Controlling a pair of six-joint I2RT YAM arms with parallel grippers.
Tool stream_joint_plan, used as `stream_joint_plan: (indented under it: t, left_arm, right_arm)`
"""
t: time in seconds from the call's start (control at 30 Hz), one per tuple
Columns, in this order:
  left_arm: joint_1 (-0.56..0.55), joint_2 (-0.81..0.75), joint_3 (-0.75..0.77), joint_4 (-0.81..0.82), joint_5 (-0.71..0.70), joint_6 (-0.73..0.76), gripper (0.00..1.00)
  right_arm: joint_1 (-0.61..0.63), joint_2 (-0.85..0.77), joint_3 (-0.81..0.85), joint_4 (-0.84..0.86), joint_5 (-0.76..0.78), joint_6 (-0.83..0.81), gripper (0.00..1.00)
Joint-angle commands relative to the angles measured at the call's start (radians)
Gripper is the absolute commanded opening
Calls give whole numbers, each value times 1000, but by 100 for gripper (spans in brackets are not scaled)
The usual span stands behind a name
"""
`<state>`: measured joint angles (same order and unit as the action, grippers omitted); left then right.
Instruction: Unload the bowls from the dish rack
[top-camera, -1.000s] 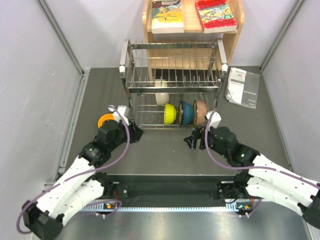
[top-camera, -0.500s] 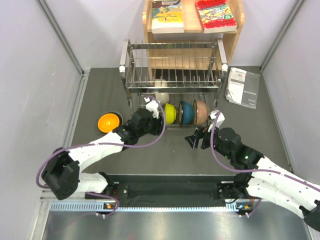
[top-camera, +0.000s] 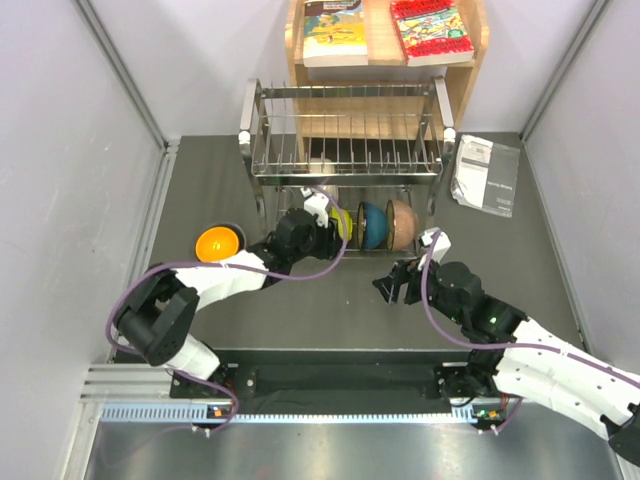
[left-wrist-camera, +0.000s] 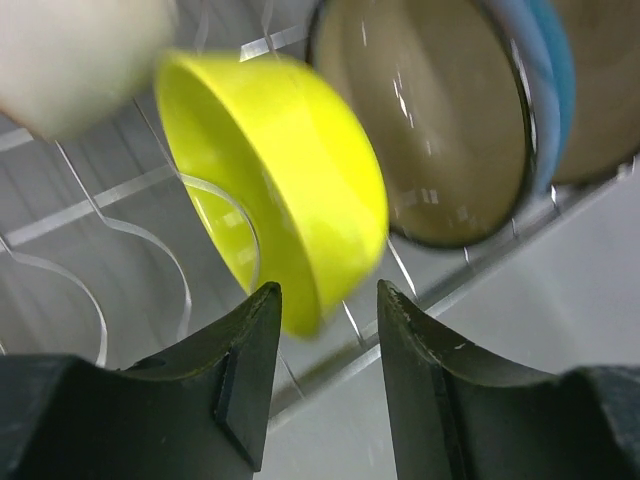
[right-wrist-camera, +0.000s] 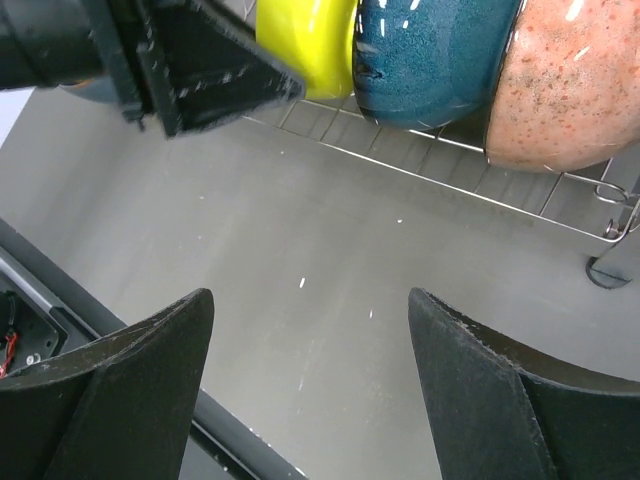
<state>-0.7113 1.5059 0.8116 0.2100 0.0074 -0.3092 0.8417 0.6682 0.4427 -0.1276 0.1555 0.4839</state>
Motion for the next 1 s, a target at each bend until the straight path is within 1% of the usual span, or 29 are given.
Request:
stream_joint_plan:
  t: [0.0, 0.1, 0.17, 0.3, 0.37, 0.4, 0.43, 0.53, 0.6, 0.67, 0.77, 0.87, 0.97]
  left_arm:
    - [30, 26, 6, 199, 57, -2, 48]
    - [32, 51, -9, 252, 69, -2, 48]
    - [39, 62, -34, 305, 98, -19, 48]
    - [41, 91, -54, 362, 143, -37, 47]
    - [42, 109, -55, 373, 154, -42, 41]
    - [42, 114, -57, 385, 157, -45, 36]
    - [42, 116, -60, 391, 161, -47, 26]
    - [41, 109, -71, 404, 170, -50, 14]
    - [42, 103, -71, 401, 172, -50, 12]
    - [44, 91, -71, 402, 181, -48, 7]
    - [52, 62, -81, 423, 198, -63, 4]
    - [72, 37, -112, 503, 238, -114, 4]
    - [76, 22, -127, 545, 253, -151, 3]
  right_arm:
    - [-12, -18, -21, 37, 10, 15, 78]
    - [-12, -5, -36, 42, 4, 22, 78]
    - [-12, -9, -50, 48, 4, 28, 78]
    - [-15, -10, -58, 59, 3, 32, 78]
    - [-15, -2, -53, 57, 3, 30, 78]
    - [-16, 2, -52, 54, 3, 28, 78]
    - [-15, 1, -50, 51, 6, 28, 78]
    - [-15, -4, -58, 49, 7, 33, 78]
    - [-16, -12, -62, 49, 10, 36, 78]
    - [-18, -15, -65, 49, 16, 42, 78]
    - [-18, -22, -64, 49, 21, 45, 78]
    - [-16, -27, -64, 48, 24, 47, 78]
    - [-18, -28, -58, 43, 26, 47, 78]
